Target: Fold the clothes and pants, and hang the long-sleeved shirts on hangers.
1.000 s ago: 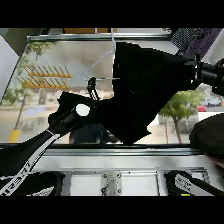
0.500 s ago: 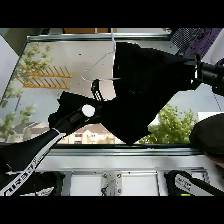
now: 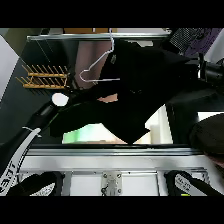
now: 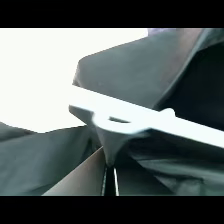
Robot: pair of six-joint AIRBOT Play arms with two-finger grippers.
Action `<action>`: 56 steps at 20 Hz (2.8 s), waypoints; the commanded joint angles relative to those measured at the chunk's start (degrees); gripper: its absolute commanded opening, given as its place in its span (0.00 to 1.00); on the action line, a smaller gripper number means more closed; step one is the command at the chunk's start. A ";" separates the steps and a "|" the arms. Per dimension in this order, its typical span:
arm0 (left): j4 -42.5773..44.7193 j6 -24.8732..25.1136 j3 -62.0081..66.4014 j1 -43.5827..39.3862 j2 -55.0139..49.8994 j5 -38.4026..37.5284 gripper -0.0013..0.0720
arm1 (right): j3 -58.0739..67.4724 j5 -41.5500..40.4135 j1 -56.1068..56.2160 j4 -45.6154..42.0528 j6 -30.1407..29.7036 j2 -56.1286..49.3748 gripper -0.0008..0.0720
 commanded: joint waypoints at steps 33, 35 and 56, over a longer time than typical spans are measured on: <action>5.81 2.34 0.13 18.80 2.78 -12.76 0.04 | 0.07 -7.02 8.55 -3.87 2.62 1.29 0.03; 5.84 2.38 0.13 19.54 2.78 -13.00 0.04 | 0.07 -7.26 8.55 -3.87 2.62 1.29 0.03; 23.93 -1.38 14.05 20.83 1.05 -20.39 0.04 | 0.07 -5.90 8.55 -8.96 -0.26 1.29 0.03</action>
